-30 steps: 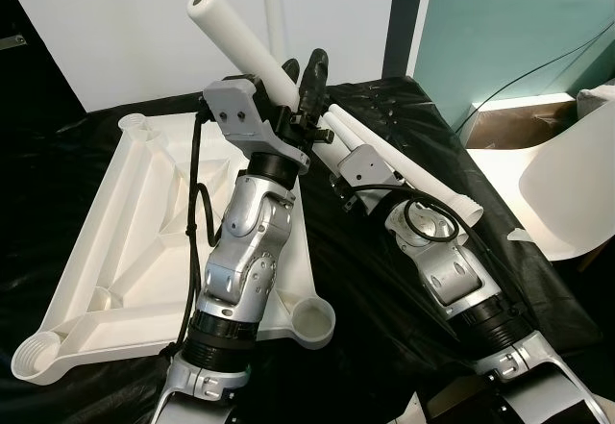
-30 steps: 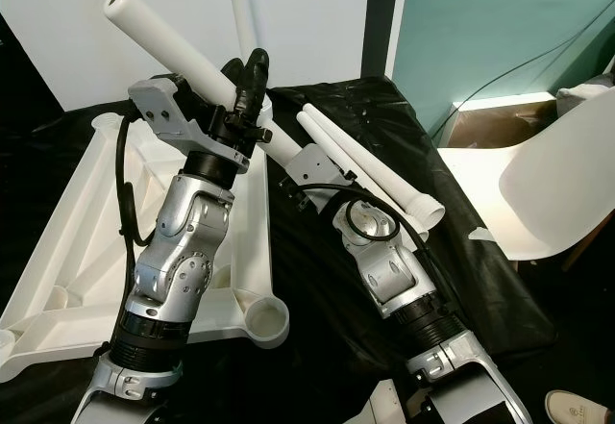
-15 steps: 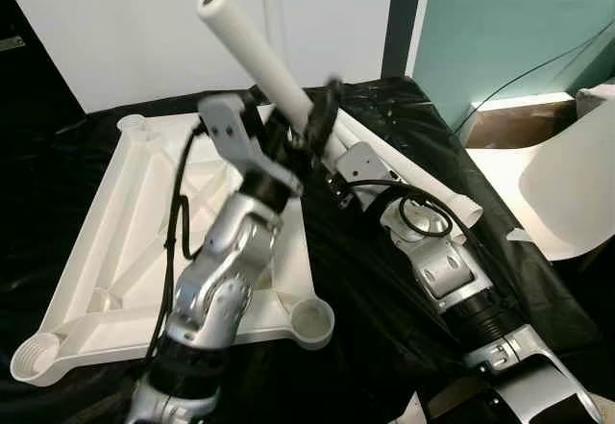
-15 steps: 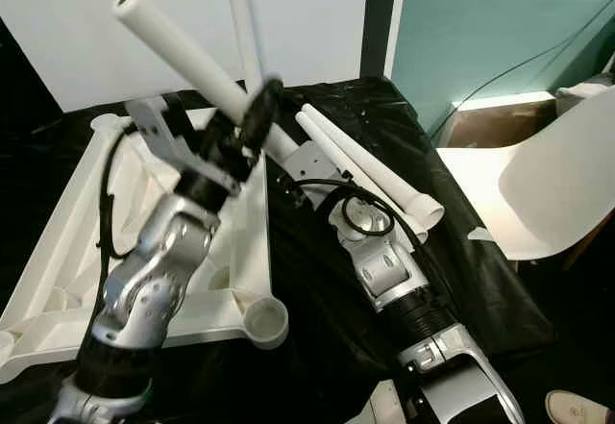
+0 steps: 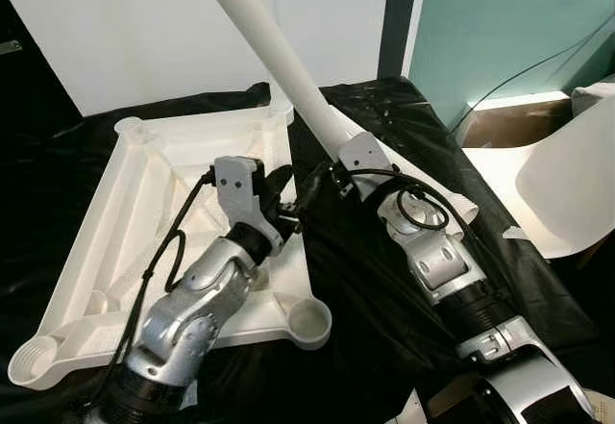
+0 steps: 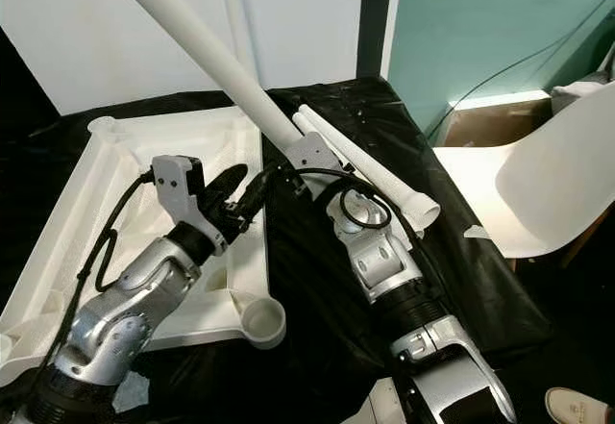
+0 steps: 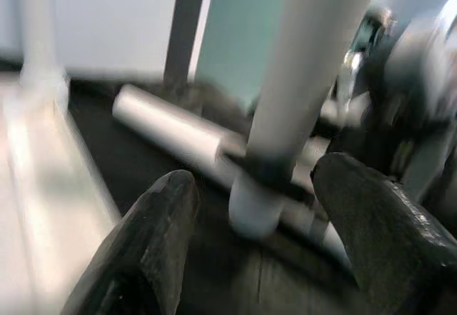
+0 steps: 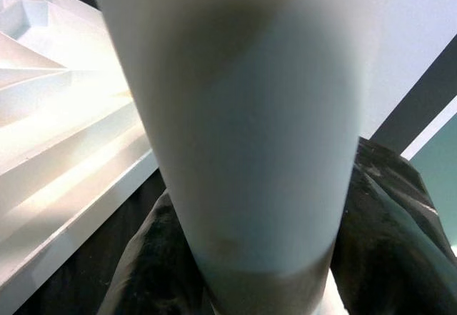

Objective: Building children table

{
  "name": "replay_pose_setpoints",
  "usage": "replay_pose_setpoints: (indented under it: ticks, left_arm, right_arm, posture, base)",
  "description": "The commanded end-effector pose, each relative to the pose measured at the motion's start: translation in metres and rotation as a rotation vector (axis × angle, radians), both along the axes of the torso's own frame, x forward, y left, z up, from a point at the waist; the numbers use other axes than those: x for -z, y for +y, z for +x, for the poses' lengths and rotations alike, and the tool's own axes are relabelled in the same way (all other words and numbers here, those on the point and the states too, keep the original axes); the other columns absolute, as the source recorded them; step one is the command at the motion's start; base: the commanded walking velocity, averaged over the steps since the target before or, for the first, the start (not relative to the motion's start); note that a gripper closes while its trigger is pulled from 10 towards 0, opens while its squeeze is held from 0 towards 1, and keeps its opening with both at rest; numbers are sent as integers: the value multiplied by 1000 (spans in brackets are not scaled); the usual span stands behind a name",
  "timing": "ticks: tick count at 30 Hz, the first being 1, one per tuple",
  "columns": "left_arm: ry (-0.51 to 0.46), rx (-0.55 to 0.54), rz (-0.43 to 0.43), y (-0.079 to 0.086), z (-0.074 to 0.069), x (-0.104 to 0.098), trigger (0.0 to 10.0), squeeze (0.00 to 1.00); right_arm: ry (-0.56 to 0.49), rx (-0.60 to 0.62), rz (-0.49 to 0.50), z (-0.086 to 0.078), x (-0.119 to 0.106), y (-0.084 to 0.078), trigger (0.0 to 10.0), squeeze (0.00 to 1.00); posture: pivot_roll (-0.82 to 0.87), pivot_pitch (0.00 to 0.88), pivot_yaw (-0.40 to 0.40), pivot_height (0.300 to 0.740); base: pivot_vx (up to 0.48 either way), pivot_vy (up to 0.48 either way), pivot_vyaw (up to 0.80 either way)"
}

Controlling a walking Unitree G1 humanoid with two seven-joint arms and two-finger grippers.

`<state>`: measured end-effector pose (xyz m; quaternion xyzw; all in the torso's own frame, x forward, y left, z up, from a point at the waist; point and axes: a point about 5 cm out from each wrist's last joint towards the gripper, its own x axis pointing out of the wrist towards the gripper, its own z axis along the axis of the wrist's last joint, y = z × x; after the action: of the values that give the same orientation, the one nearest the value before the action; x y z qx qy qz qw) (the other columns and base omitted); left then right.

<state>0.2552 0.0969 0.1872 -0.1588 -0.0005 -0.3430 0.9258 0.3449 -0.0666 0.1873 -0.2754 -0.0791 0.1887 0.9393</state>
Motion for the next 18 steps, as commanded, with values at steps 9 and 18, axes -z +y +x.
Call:
replay_pose_setpoints:
  ticks: [9,18]
  left_arm:
    - [-44,685,46,1,-49,21,10000,0]
    - [63,808,384,25,-69,55,10000,0]
  right_arm:
    - [-23,-3,5,3,-4,2,10000,0]
    - [-23,-10,11,2,-3,5,10000,0]
  posture:
    - [75,0,60,740]
    - [79,0,62,740]
  base:
    - [0,0,0]
    - [0,0,0]
